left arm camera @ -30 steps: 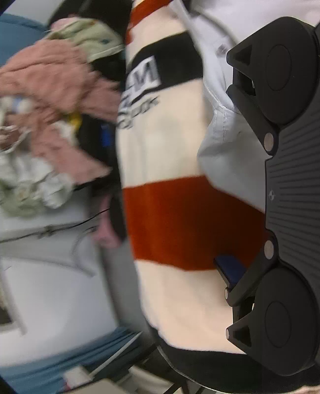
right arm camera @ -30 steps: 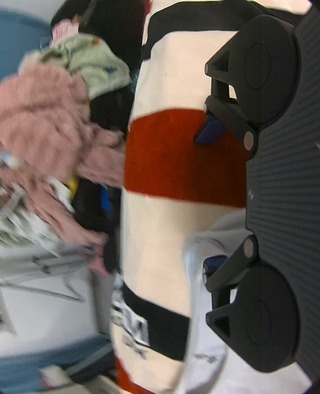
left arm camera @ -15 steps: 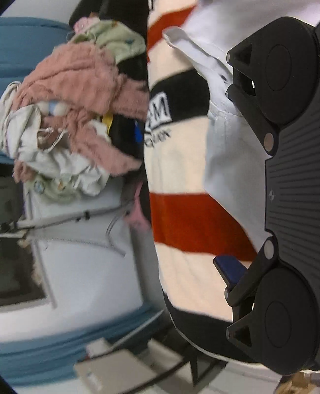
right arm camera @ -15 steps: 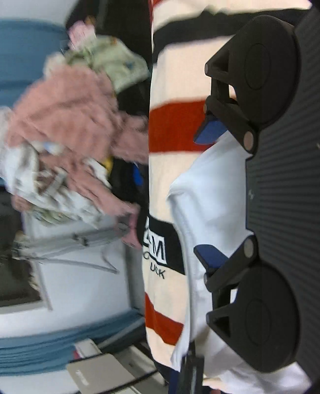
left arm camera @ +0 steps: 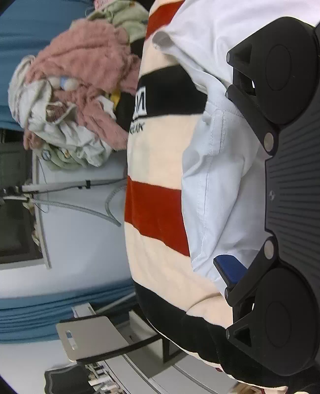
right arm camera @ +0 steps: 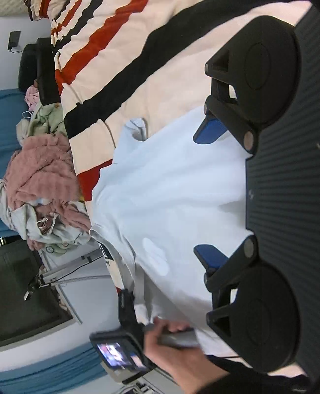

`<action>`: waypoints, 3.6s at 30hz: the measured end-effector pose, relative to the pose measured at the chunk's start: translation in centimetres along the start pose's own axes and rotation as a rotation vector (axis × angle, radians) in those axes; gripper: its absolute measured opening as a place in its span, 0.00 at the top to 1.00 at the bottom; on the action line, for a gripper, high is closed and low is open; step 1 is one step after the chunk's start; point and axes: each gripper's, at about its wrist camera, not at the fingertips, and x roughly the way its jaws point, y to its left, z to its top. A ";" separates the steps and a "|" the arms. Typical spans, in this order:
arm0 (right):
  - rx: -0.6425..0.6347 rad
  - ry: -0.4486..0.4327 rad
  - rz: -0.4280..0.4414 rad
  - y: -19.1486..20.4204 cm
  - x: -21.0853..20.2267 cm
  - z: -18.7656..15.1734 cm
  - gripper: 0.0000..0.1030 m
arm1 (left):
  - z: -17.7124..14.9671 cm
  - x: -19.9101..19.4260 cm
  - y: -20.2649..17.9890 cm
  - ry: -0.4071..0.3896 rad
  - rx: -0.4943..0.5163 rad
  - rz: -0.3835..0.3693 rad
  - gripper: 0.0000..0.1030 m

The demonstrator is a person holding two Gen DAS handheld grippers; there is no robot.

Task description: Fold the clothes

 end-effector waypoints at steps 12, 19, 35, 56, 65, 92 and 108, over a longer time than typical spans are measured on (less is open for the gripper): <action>-0.125 -0.062 0.082 -0.3 8.5 -2.3 0.13 | 4.2 9.2 -8.5 0.153 0.484 0.231 0.00; -0.103 -0.055 0.118 -1.0 10.3 -2.5 0.13 | 6.8 4.5 -10.6 0.143 0.596 0.121 0.00; -0.061 -0.109 0.099 -1.7 6.4 -3.0 0.13 | 5.4 -2.6 -0.3 -0.027 0.238 -0.253 0.36; -0.111 -0.078 0.049 -0.8 9.8 -3.7 0.11 | 0.9 4.7 3.4 -0.101 0.533 -0.352 0.92; -0.131 -0.087 0.032 -0.4 9.9 -4.0 0.11 | 6.5 5.9 8.2 -0.155 -0.161 -0.148 0.95; -0.206 -0.309 0.082 0.5 -2.6 -4.9 0.13 | -24.7 -33.9 13.1 -0.245 -0.144 -0.210 0.09; -0.193 -0.370 0.109 2.1 -11.8 -7.9 0.13 | -29.6 -40.5 12.5 -0.329 -0.084 -0.241 0.02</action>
